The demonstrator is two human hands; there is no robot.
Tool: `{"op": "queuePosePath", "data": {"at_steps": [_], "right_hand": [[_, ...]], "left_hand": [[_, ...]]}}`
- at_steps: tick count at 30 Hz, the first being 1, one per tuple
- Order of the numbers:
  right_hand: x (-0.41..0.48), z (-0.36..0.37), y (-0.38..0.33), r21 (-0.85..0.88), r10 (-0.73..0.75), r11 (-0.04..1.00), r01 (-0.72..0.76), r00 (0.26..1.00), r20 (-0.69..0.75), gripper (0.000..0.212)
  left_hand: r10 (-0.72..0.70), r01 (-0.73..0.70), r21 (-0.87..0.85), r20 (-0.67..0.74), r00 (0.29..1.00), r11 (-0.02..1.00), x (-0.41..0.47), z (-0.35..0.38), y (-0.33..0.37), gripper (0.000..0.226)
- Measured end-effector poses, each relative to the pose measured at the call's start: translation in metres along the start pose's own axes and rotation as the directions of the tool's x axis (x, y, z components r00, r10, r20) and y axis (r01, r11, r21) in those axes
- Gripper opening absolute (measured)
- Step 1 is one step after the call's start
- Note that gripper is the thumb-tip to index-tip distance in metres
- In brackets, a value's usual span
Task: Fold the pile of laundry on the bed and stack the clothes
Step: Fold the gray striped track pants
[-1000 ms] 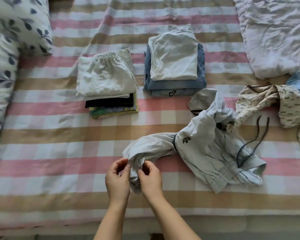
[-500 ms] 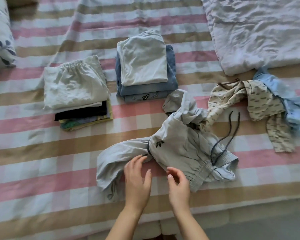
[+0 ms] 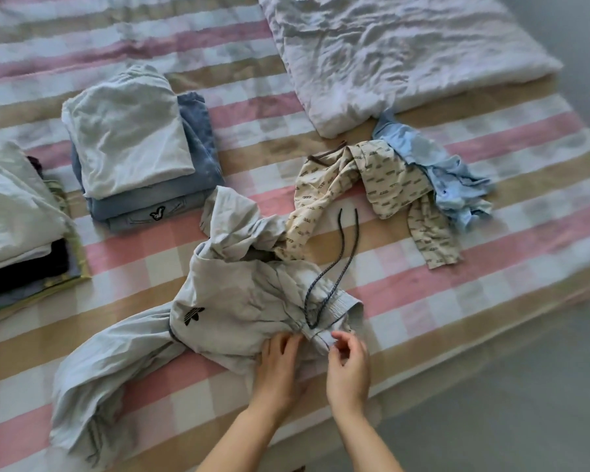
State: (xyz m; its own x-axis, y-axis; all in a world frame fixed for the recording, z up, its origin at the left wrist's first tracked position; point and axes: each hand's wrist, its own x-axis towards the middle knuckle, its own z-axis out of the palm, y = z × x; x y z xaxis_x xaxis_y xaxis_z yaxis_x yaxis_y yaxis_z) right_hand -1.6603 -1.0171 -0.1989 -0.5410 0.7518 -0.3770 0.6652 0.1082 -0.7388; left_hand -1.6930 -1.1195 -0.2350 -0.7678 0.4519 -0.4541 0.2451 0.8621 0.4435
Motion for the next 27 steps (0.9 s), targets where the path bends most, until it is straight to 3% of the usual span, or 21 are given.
{"op": "queuePosePath", "data": {"at_steps": [3, 5, 7, 10, 13, 15, 20, 23, 27], "right_hand": [[-0.004, 0.002, 0.005, 0.033, 0.014, 0.999, -0.015, 0.999, 0.036, 0.028], [-0.006, 0.002, 0.005, 0.04, 0.006, 0.999, -0.008, 0.999, 0.047, 0.03], [-0.008, 0.003, 0.003, 0.066, 0.008, 0.998, -0.012, 0.998, 0.059, 0.031], [-0.021, 0.003, -0.004, 0.147, 0.039, 0.988, -0.05, 0.996, 0.078, 0.028], [-0.046, 0.002, -0.024, 0.273, 0.086, 0.955, -0.119, 0.988, 0.13, 0.022], [-0.068, -0.003, -0.048, 0.308, 0.047, 0.946, -0.1, 0.983, 0.177, 0.018], [-0.12, -0.031, -0.12, 0.298, -0.265, 0.933, 0.204, 0.947, 0.18, 0.02], [-0.142, -0.049, -0.155, 0.194, -0.448, 0.882, 0.43, 0.892, 0.057, 0.027], [-0.168, -0.067, -0.189, 0.08, -0.581, 0.796, 0.6, 0.794, -0.179, 0.069]], "left_hand": [[0.072, -0.07, 0.058, -0.044, 0.996, 0.996, -0.003, 0.006, -0.01, 0.053], [0.096, -0.096, 0.01, -0.059, 0.994, 0.995, -0.003, 0.005, -0.016, 0.051], [0.051, -0.062, -0.176, -0.066, 0.997, 0.982, 0.0, -0.004, -0.017, 0.046], [-0.128, 0.049, -0.482, -0.133, 0.983, 0.875, -0.001, -0.03, -0.01, 0.024], [-0.336, 0.181, -0.759, -0.052, 0.94, 0.626, -0.015, -0.065, 0.001, 0.016], [-0.39, 0.227, -0.868, 0.042, 0.92, 0.442, -0.032, -0.093, 0.012, 0.012], [-0.365, 0.268, -0.963, 0.235, 0.901, 0.04, -0.08, -0.17, 0.044, 0.008], [-0.343, 0.226, -0.963, 0.265, 0.901, -0.15, -0.104, -0.213, 0.059, 0.011], [-0.358, 0.089, -0.924, 0.23, 0.905, -0.371, -0.135, -0.264, 0.08, 0.015]]}}
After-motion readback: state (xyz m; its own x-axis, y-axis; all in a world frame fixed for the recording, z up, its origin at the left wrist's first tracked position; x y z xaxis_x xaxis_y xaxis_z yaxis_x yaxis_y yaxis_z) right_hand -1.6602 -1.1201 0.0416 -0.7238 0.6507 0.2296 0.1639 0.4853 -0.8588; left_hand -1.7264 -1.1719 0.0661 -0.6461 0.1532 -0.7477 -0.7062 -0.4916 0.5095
